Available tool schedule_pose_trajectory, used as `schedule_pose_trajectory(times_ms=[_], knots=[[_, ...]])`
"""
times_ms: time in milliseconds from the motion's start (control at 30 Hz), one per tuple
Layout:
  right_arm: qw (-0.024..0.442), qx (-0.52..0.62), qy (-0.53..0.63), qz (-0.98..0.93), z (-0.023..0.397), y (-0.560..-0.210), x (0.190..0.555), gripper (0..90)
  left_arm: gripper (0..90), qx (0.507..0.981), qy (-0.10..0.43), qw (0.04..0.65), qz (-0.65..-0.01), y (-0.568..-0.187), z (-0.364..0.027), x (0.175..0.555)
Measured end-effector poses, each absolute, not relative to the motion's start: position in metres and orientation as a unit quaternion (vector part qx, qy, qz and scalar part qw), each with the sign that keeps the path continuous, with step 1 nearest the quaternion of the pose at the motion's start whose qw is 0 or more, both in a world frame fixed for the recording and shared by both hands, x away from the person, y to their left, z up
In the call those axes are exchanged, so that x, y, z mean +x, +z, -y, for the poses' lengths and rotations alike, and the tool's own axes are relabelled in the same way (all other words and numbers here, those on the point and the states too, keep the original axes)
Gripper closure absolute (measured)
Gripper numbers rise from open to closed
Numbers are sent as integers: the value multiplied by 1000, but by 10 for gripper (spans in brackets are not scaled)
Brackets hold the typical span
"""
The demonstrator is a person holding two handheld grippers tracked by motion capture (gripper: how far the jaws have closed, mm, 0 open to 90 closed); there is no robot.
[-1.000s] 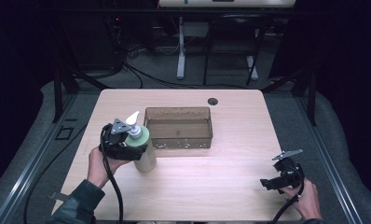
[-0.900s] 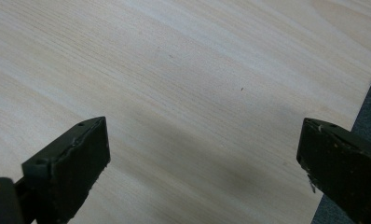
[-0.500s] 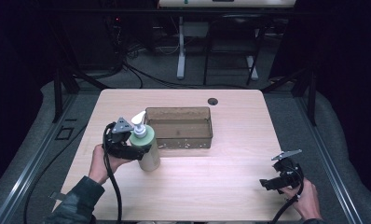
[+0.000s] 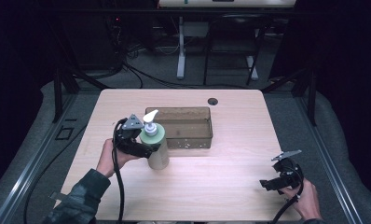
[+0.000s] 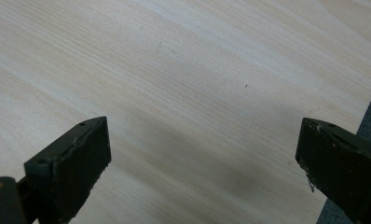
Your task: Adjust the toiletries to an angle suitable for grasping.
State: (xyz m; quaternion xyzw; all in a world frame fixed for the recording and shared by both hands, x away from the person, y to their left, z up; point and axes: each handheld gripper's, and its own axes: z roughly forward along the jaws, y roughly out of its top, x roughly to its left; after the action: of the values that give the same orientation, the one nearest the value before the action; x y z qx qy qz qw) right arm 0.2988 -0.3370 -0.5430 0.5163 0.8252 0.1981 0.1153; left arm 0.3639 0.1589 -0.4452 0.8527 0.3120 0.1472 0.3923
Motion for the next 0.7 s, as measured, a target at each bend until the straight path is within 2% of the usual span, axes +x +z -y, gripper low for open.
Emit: schedule_pose_trajectory(times_ms=[700], knots=[[115, 517, 202, -824, 338, -543, 299, 29, 120, 873, 112, 403, -252, -445, -117, 384]])
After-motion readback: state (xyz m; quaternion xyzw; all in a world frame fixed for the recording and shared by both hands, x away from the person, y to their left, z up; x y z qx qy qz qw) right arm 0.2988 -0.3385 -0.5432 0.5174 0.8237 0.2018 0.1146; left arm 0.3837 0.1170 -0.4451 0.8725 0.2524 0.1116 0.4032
